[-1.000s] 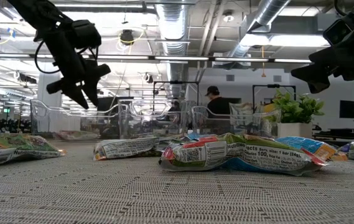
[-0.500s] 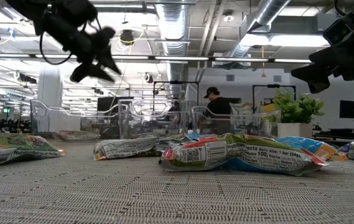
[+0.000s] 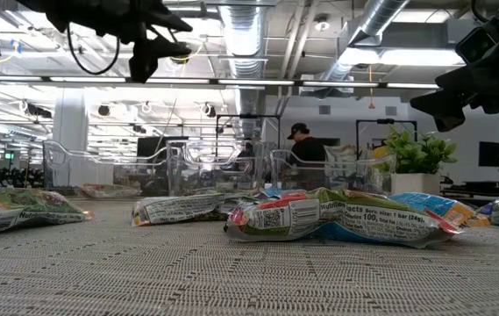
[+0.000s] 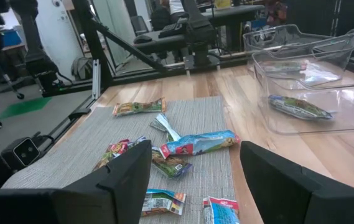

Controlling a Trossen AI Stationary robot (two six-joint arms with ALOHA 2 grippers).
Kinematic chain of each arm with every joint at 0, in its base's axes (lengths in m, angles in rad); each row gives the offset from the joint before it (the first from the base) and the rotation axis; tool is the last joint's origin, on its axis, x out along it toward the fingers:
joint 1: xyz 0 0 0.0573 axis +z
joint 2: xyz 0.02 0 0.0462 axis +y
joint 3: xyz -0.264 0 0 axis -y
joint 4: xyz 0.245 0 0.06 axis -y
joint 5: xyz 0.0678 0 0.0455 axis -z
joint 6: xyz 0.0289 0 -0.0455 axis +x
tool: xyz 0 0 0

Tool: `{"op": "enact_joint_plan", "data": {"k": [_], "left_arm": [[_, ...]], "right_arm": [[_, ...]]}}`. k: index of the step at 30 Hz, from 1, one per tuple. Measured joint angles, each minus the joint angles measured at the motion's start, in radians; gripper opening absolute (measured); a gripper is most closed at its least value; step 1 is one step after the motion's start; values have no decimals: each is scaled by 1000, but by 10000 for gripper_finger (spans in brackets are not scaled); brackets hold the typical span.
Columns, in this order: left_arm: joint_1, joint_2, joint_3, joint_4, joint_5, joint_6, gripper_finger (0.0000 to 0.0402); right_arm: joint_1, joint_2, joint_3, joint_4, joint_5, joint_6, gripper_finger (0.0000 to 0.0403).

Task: Pick and place Granola Bars by type
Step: Put the left yellow granola bar into the right transparent bin

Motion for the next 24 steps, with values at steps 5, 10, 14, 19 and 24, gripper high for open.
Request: {"op": "enact_joint_plan", "data": {"k": [5,10,14,19,24], "left_arm": [[-194,48,0,-1,-127,-101,164],[-383,116,0,-1,-259,-263,164],[-511,184,0,-2,-323,-432,164],[-650,269,0,-4,-386,-684,164],[-747,336,0,-30,-413,-923,164]], "right_arm": [[0,0,0,0,0,0,240],[0,0,0,0,0,0,240],[0,0,0,0,0,0,240],[0,0,0,0,0,0,240],[0,0,0,0,0,0,240]]}}
